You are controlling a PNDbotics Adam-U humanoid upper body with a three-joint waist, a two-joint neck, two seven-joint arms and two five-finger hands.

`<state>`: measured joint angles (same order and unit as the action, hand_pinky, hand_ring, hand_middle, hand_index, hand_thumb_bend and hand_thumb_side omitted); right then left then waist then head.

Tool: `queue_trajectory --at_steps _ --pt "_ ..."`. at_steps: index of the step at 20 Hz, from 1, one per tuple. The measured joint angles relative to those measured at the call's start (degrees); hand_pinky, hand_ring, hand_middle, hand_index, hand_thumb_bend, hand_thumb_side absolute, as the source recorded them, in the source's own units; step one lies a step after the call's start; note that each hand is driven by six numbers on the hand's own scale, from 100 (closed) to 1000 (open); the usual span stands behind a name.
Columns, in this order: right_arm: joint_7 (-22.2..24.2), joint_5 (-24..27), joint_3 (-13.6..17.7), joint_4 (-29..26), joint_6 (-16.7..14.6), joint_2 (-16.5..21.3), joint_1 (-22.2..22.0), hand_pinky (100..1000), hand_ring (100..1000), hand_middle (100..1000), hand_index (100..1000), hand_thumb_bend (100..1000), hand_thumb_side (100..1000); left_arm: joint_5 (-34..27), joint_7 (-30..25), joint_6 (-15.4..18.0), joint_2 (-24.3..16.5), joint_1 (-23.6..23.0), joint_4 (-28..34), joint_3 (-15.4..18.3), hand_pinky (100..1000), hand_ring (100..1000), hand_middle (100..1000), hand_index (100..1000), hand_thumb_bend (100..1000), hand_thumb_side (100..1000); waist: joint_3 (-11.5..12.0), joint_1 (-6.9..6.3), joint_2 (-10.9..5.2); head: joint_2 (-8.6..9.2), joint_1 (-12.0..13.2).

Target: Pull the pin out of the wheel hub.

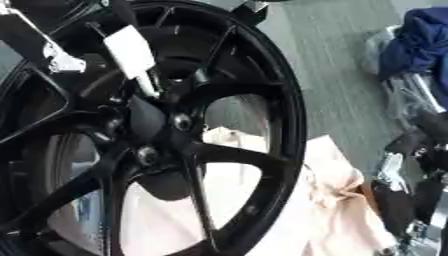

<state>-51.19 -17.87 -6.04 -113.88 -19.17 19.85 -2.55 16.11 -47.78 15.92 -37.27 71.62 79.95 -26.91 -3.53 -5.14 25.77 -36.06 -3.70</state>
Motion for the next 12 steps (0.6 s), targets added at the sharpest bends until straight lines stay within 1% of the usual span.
queue_trajectory --at_steps 1,3,5,10,12 --pt "0.0 0.08 -0.01 0.0 0.03 -0.04 0.0 499 809 763 771 100 477 0.03 0.04 0.04 0.03 0.0 -0.12 -0.02 882 873 831 888 247 291 -0.01 -0.01 0.08 0.01 0.03" --pt "0.01 0.22 -0.04 0.0 0.08 -0.2 0.02 498 809 762 771 100 479 0.03 0.13 0.13 0.31 0.16 -0.12 -0.02 899 896 837 897 291 263 -0.03 -0.01 0.09 0.07 0.06" --pt "0.02 0.39 -0.17 0.0 0.09 -0.41 0.06 498 809 762 769 100 483 0.03 0.29 0.29 0.5 0.67 -0.07 0.01 902 896 832 897 299 256 -0.06 -0.04 0.13 0.38 0.06" --pt "-0.01 0.58 -0.32 0.0 0.13 -0.49 0.49 497 806 760 767 100 488 0.05 0.84 0.85 0.8 1.49 0.28 0.01 900 893 826 889 313 265 -0.25 -0.37 0.22 0.48 0.06" --pt "-0.02 0.72 -0.32 0.0 0.15 -0.49 0.5 497 805 759 765 100 489 -0.01 1.13 1.14 0.94 1.51 0.28 -0.38 900 892 815 877 339 297 -0.25 -0.44 0.22 0.48 0.06"
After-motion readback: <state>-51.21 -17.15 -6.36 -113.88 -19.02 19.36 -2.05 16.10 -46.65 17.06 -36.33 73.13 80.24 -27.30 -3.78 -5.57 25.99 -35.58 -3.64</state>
